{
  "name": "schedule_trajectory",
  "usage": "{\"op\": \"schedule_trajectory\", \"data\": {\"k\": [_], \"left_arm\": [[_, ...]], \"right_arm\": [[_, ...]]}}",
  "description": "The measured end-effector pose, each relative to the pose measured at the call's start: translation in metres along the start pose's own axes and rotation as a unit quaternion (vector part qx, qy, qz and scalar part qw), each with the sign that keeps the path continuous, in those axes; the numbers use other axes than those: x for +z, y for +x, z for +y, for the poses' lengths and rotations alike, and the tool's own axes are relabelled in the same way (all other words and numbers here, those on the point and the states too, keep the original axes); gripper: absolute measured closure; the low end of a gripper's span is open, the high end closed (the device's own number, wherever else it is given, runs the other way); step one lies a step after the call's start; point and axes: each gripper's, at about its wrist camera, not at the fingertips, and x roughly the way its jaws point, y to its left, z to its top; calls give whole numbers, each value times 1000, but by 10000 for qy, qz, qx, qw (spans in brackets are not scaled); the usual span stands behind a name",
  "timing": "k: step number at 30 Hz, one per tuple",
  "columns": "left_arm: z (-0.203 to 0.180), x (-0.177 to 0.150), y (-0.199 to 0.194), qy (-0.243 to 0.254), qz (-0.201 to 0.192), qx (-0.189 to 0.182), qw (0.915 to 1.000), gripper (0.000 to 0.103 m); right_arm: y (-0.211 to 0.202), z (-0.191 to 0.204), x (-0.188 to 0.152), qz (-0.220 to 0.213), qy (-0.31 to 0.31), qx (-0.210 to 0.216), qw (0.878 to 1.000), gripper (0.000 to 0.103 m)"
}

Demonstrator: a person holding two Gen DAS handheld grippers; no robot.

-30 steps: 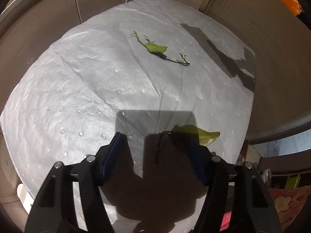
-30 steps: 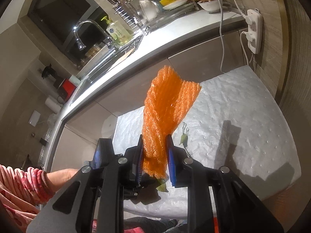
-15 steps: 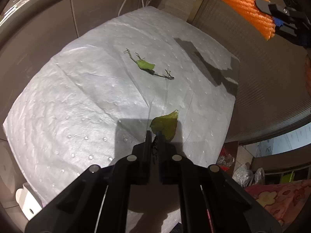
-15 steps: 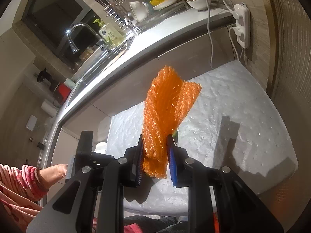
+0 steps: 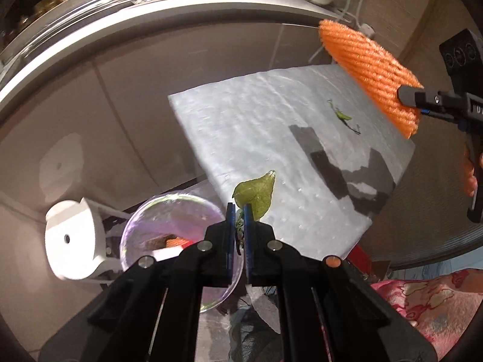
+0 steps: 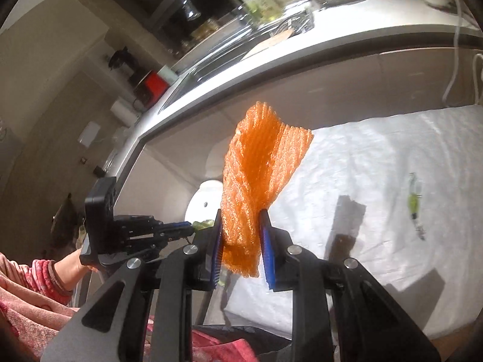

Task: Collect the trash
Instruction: 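Open the right tool over the bin while the left tool releases the leaf into it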

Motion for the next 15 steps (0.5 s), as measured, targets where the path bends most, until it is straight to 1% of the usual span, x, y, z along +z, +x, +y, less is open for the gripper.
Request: {"op": "schedule_trajectory", "data": {"k": [3,6,8,10,12,15], "left_arm": [[32,-24,-19,-406,-67,246,9988,97],[56,-46,-31,-733,-92,411,9964,97],[68,-58,-36,-896,-98,482,9948,97],[78,-68,-40,-1003,-124,525,9935,97],[86,-75,-41,-1094,-125,539,9925,97],[97,-85,-41,-1161,-129,547,9916,97]], "right_arm": [[66,33,-7,584,-263,194,9978,80],[132,60,-19,1152,-561,183,9916,80],[171,73,-30,1494,-747,60,9859,80],[207,82,-43,1827,-906,-158,9789,80],[238,86,-55,2138,-1104,-457,9695,80],[277,89,-75,2563,-1423,-849,9523,80]]}}
